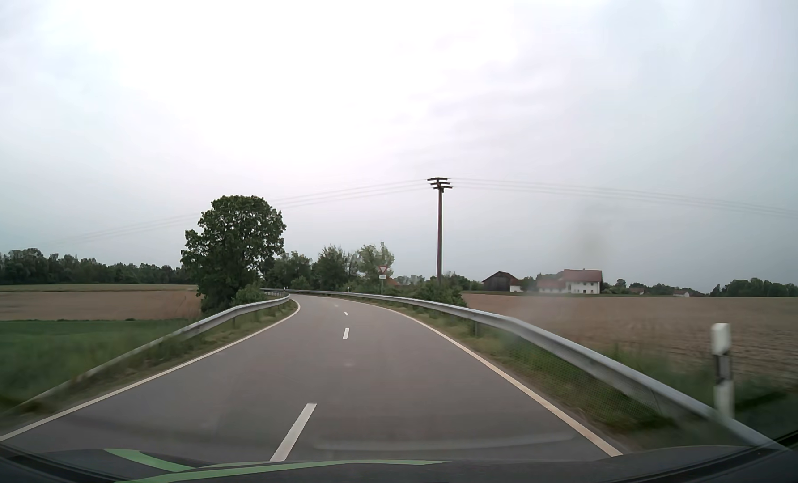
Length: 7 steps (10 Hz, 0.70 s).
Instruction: Follow the waypoints while adhering to traffic rules and regulations
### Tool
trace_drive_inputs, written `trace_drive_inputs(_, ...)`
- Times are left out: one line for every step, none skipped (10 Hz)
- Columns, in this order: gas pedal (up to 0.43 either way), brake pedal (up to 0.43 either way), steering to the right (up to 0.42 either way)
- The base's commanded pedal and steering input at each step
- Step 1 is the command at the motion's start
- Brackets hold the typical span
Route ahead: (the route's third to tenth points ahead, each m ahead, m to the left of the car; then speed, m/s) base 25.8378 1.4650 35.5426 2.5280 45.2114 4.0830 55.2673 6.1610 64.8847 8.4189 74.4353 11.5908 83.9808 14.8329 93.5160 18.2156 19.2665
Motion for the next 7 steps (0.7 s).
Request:
trace_drive_inputs(0.079,0.000,-0.023)
trace_drive_inputs(0.079,0.000,-0.023)
trace_drive_inputs(0.079,0.000,-0.023)
trace_drive_inputs(0.079,0.000,-0.024)
trace_drive_inputs(0.079,0.000,-0.024)
trace_drive_inputs(0.079,0.000,-0.024)
trace_drive_inputs(0.079,0.000,-0.025)
